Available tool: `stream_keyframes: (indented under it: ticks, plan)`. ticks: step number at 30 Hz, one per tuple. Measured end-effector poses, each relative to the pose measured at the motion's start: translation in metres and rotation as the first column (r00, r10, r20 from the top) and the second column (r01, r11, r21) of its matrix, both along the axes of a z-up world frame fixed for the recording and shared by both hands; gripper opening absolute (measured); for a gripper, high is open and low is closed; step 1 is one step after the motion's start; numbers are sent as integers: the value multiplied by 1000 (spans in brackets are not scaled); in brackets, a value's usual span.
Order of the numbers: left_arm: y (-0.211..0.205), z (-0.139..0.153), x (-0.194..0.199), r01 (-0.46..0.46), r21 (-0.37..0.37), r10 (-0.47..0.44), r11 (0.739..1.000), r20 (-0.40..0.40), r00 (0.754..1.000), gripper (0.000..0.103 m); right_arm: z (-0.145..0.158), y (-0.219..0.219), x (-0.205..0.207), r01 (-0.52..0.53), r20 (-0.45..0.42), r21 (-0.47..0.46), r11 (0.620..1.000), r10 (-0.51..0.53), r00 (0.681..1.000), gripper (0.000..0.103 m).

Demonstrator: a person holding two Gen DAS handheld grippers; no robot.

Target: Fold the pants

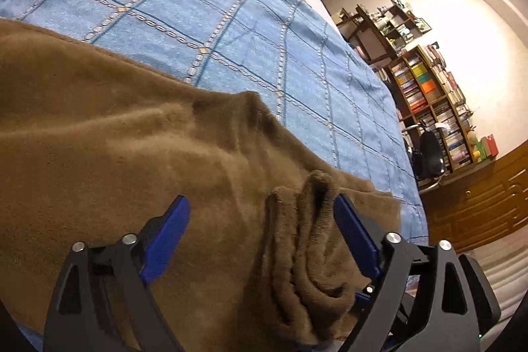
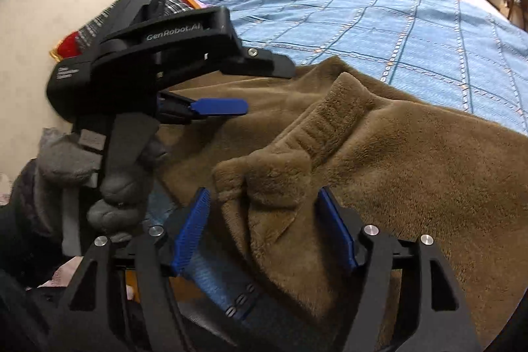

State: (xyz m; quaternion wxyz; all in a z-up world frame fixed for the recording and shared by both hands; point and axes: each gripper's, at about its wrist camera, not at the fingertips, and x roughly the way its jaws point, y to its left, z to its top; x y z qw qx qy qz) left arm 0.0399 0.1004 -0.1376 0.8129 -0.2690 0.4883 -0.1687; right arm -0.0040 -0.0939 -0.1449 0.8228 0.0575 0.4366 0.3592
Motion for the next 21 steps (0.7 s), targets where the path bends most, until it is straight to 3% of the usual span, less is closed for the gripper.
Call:
stream_keyframes:
  ticks: [6,12,17,21]
  plan:
    - [-24,-2,0,56,-7,-57,998,-27,998,90,22,-39,-15,30,25,72,997,-32,999,69]
    - [-50,-11,8,129,-7,-129,992,-89,988,90,12,-65,-15,90,-40,110,990,-86,995,69]
    - [-57,-13,13,167,25,-163,986,-108,981,90,13,-36,-19,-35,-4,102,994,36,999,69]
    - [-58,-13,16,212,59,-204,975,-114,972,90,5,-15,-15,-128,-31,129,983,133,991,69]
